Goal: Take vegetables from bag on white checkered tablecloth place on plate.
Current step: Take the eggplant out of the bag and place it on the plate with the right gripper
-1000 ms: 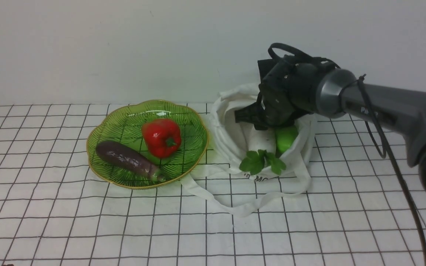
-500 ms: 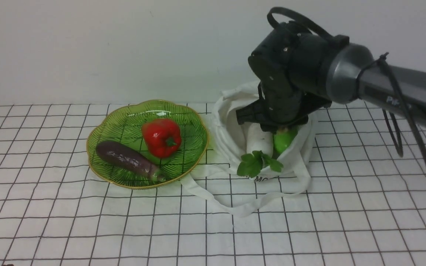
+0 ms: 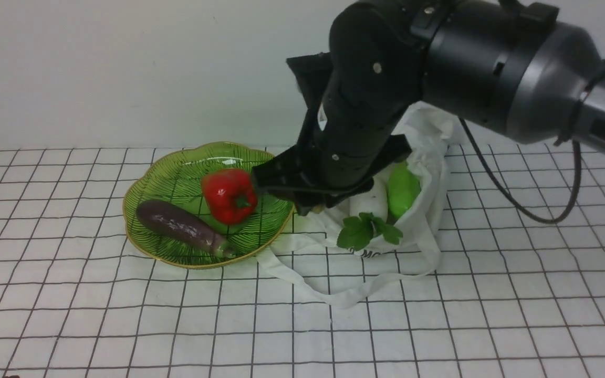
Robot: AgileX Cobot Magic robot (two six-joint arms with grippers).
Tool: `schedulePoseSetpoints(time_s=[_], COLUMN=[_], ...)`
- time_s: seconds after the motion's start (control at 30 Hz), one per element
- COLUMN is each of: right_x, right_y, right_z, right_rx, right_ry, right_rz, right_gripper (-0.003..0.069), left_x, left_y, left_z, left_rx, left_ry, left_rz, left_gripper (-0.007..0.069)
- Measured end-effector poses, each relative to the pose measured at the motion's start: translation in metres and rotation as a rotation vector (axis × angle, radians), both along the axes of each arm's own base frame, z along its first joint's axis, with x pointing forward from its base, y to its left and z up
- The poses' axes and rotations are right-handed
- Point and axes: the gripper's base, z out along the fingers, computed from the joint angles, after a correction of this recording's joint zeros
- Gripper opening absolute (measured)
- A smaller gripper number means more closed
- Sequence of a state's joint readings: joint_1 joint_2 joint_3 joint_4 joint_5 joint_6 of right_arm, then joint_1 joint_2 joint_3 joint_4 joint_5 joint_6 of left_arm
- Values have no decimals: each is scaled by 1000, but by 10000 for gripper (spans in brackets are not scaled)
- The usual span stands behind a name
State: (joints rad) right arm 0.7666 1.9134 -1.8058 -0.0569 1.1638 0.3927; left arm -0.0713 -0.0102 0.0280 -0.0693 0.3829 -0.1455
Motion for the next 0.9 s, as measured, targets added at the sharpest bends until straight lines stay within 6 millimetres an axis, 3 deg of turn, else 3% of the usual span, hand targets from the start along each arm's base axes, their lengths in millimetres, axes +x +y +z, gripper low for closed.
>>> schedulePoseSetpoints(time_s=[0.17,0.33,0.47,0.5,0.57,0.63,0.7,0.77,0.9], right_x=[10,32,40,41,45,45,45,44,42], right_y=[26,53,61,63,67,67,66,64,58], right_z=[-18,-66,-83,-88,-94,-95,-93,-91,-69], right_rx=[75,129,161,167,183,179,166,140,72], right_ry=[-98,-163,-195,-201,-221,-224,-233,-226,-213], right_rz=[69,101,108,110,116,119,127,130,132], right_gripper=[219,219,243,265,405,465,616,659,687], left_x=[0,0,0,0,0,0,0,0,0], left_y=[0,0,0,0,0,0,0,0,0], left_z=[0,0,0,0,0,0,0,0,0], left_rx=[0,0,0,0,0,0,0,0,0], left_ry=[0,0,0,0,0,0,0,0,0], left_rz=[0,0,0,0,0,0,0,0,0], left_gripper=[-8,-8,-8,-8,-8,-8,-8,-8,-8])
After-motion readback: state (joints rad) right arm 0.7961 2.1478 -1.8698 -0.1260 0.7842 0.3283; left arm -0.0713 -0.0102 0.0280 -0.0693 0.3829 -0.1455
